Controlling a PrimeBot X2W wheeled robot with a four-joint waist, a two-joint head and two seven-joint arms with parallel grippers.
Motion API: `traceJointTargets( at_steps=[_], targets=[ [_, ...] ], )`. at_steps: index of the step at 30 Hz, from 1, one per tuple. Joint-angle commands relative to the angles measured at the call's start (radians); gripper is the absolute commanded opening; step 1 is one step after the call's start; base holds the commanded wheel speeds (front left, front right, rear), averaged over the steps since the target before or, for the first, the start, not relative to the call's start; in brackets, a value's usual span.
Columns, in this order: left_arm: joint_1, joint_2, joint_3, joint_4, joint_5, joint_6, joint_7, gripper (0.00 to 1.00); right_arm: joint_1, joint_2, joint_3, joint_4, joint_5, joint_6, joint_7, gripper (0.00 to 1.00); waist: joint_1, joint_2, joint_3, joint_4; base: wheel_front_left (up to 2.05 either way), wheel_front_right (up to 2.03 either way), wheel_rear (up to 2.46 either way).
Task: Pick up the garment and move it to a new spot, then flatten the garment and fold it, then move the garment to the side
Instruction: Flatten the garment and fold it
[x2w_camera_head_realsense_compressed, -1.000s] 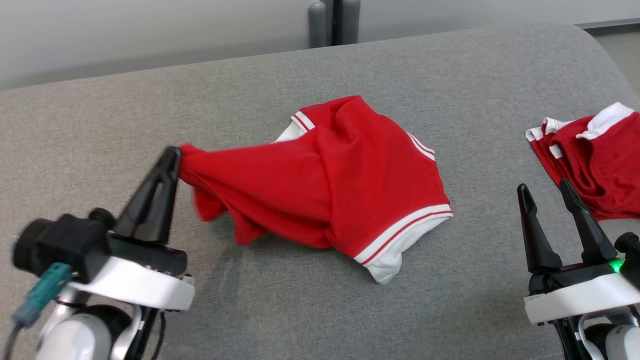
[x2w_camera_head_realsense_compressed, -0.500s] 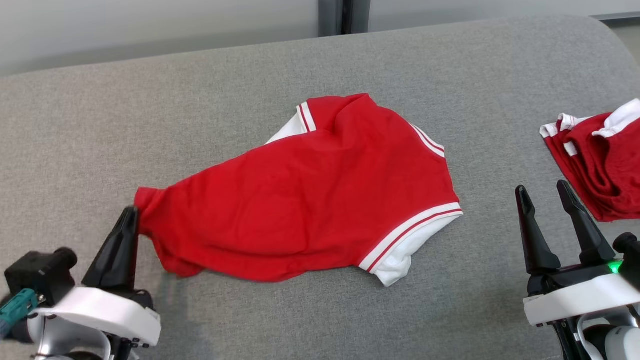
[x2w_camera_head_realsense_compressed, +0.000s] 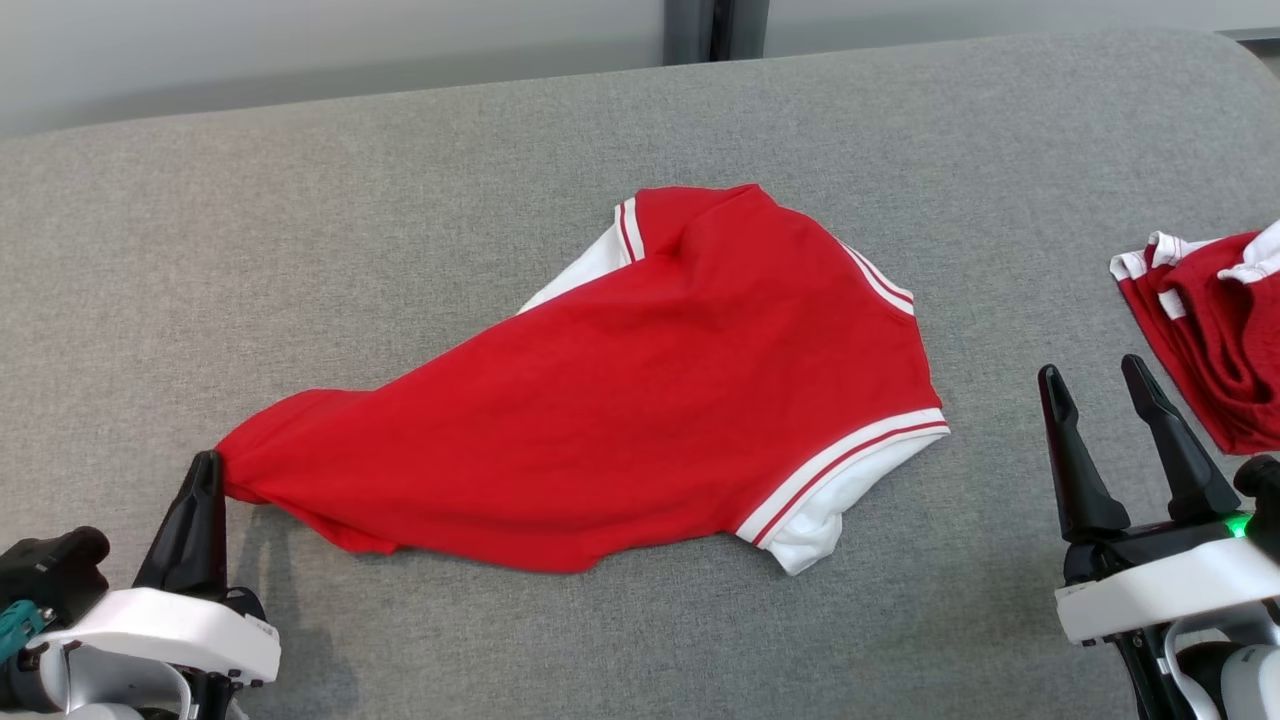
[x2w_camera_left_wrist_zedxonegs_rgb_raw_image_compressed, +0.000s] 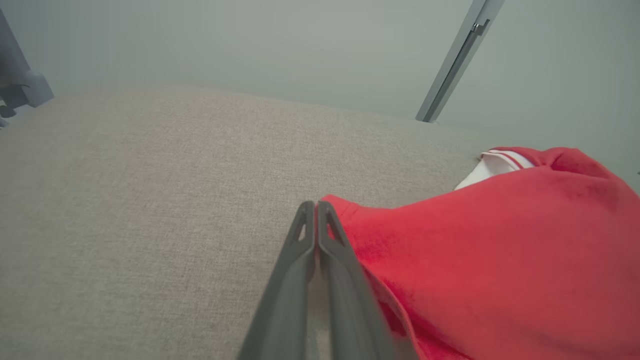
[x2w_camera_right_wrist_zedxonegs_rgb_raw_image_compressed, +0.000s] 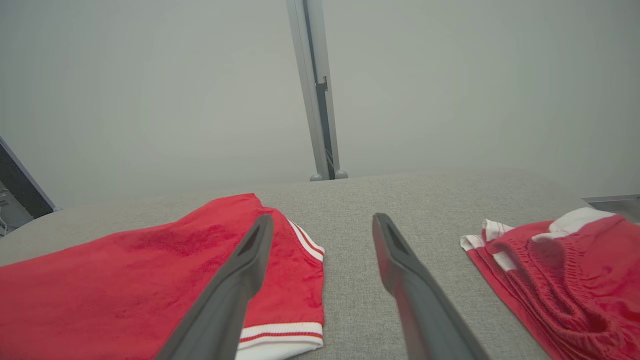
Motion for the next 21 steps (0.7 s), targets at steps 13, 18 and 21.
traceJointTargets(
  at_steps=[13,18,21],
  targets=[
    [0.002,-0.061,0.044,-0.185,0.093,0.081,-0.186,1.00,0.015,-0.008,0.000,-0.005,-0.015,0.000,-0.012,1.00,0.0000,0.0000,-0.067,0.010,0.00,0.00,0.00],
    [0.065,-0.072,0.008,-0.263,0.166,0.109,-0.189,1.00,0.037,-0.012,0.009,-0.005,-0.020,0.000,0.001,1.00,0.0000,0.0000,-0.098,0.013,0.00,0.00,0.00],
    [0.109,-0.075,-0.008,-0.280,0.189,0.123,-0.181,1.00,0.051,-0.011,0.009,-0.009,-0.021,0.000,0.007,1.00,0.0000,0.0000,-0.114,0.017,0.00,0.00,0.00]
  ],
)
